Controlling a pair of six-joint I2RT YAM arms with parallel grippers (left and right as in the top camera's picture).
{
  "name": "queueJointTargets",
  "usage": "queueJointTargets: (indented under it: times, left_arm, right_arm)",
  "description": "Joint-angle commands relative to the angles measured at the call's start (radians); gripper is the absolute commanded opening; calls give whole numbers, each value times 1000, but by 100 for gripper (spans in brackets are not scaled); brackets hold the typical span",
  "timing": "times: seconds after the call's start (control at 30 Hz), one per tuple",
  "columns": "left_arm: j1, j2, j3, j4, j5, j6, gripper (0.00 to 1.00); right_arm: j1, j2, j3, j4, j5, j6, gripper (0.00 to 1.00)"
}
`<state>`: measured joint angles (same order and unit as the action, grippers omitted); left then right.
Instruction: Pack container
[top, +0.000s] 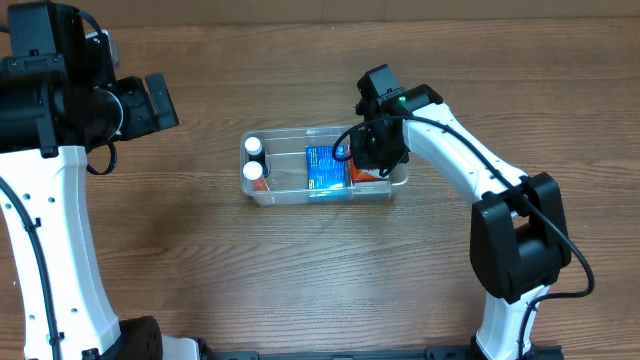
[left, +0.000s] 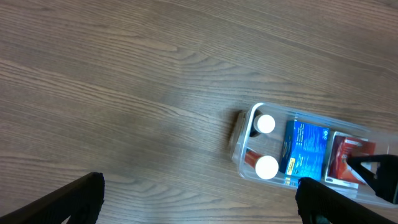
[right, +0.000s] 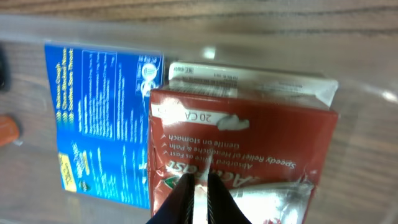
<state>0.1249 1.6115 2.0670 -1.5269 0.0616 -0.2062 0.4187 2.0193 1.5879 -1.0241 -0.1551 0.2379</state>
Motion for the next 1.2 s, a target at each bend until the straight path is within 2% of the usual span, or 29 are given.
queueJointTargets:
  times: [0.0,0.1,0.17,0.2,0.23,0.4,0.67,0.9,1.17]
  left_arm:
    - [-1,5,-6,1,10,13,100]
    - [-1,5,-6,1,10,13,100]
    - [-1,5,-6,2,10,21,100]
    - [-1,5,-6,5,11,32,100]
    - [-1,5,-6,10,15,41,100]
    - [-22,5,-6,58,101,126,100]
    - [-128,13,-6,126,77,151,100]
    - [-132,43,-6,76,77,151,100]
    - [-133,-8,-8,5,55,177,100]
  right_arm:
    - [1,-107,65,-23,16,-6,11]
    - [1,-190,115,-37,71,-6,15]
    - [-4,-242,138,-35,107,-6,34]
    - [-9,-269,146,-32,131,-6,62]
    - [-13,-284,148,-27,144,-6,100]
    - [-45,-350,148,60,236,-6,100]
    - [-137,-357,148,116,293,-5,100]
    - [-198,-389,148,-36,210,3,100]
    - [-176,-541,138,-147,312,75,100]
